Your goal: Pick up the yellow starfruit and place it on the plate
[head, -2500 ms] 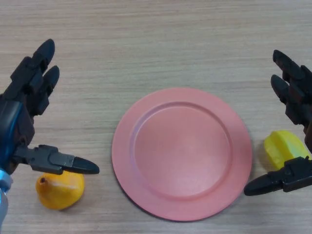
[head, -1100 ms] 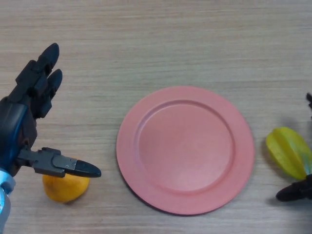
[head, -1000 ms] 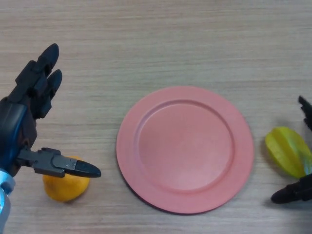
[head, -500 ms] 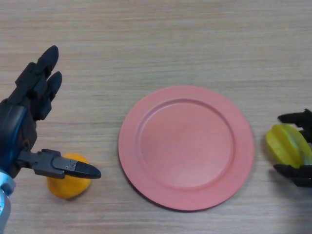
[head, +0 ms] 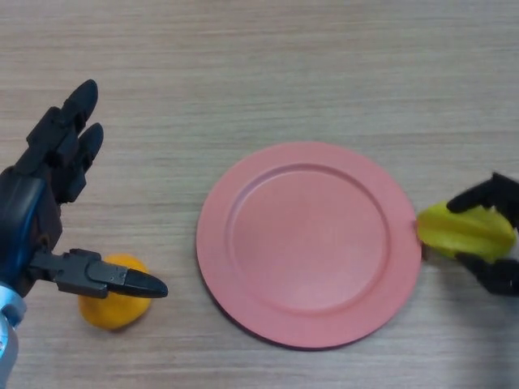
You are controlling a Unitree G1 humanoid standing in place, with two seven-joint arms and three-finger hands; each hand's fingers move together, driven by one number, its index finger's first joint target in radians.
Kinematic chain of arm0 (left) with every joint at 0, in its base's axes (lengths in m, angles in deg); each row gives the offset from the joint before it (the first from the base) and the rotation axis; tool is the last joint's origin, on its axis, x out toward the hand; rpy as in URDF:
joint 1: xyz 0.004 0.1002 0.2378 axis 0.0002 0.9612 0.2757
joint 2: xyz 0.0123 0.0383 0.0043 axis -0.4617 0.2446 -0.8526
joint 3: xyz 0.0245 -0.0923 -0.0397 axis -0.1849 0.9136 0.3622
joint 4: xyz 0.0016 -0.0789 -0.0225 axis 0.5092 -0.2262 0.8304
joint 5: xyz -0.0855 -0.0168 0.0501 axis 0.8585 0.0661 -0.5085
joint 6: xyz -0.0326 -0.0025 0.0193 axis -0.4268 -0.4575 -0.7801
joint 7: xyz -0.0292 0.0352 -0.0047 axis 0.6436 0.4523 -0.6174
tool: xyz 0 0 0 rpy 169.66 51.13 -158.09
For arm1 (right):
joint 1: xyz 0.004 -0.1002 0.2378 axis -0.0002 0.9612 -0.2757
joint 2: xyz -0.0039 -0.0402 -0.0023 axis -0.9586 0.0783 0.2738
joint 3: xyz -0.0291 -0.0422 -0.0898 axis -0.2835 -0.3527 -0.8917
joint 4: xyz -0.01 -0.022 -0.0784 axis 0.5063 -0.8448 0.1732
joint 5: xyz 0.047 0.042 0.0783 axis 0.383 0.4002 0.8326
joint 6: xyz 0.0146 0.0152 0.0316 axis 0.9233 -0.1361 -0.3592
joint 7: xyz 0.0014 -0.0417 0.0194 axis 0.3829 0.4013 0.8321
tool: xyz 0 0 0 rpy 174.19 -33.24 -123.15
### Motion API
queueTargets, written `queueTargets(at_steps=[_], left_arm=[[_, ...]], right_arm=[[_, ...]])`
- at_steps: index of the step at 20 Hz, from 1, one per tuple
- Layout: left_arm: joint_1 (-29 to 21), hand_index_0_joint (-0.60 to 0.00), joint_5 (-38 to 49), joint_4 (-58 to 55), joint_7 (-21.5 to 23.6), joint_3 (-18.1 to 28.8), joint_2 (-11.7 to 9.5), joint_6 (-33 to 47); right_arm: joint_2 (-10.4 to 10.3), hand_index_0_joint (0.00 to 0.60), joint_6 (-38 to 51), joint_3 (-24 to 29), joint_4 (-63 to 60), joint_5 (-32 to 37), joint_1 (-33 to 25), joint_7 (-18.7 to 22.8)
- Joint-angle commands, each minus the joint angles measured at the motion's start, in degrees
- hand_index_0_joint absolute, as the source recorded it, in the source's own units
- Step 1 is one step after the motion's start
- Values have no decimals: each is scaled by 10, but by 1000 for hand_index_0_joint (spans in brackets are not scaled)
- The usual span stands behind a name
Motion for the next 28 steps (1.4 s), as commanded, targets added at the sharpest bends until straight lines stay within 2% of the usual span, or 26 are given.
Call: queueTargets(at_steps=[1,2,6,7,10,11,12,14,15,16,17,19,22,23,24,25,26,27,28], left_arm=[[-18,0,20,-16,4,36,-24,68],[-18,0,21,-14,4,37,-24,71],[-19,0,27,-12,5,38,-25,72],[-18,0,30,-14,6,40,-25,70],[-19,0,32,-14,7,44,-27,71],[-18,0,30,-15,8,42,-26,71],[-18,0,29,-15,8,42,-26,72],[-19,0,31,-18,8,45,-28,69],[-18,0,29,-17,7,46,-28,73],[-19,0,30,-18,6,48,-28,72],[-16,0,35,-22,2,52,-29,65],[-12,0,42,-26,-1,59,-29,59],[-6,0,44,-28,-1,64,-26,66],[-6,0,44,-29,-2,64,-27,65],[-5,0,43,-30,-3,64,-27,66],[-4,0,39,-31,-4,64,-26,66],[-3,0,35,-33,-5,62,-26,67],[-3,0,32,-41,-6,60,-25,62],[-4,0,32,-44,-5,60,-25,59]], right_arm=[[17,600,35,13,56,-1,-41,8],[17,600,45,9,58,-10,-45,10],[-9,600,17,-22,88,19,-80,9],[-25,600,-5,-40,109,44,-85,1],[-54,600,-55,-79,148,92,-89,-3],[-62,600,-50,-100,147,83,-90,0],[-64,600,-49,-110,144,83,-91,3],[-66,600,-61,-145,135,151,-94,42],[-67,600,-33,-171,101,139,-102,63],[-67,600,-21,-183,82,121,-106,67],[-67,600,-25,-200,65,157,-105,84],[-67,600,-33,-220,44,186,-103,107],[-67,600,-76,-234,38,231,-96,117],[-67,450,-78,-234,38,230,-96,115],[-67,349,-81,-234,39,230,-96,112],[-67,200,-81,-232,42,234,-99,108],[-67,99,-80,-228,45,236,-103,105],[-67,1,-69,-214,55,241,-110,96],[-67,0,-64,-207,59,240,-114,93]])
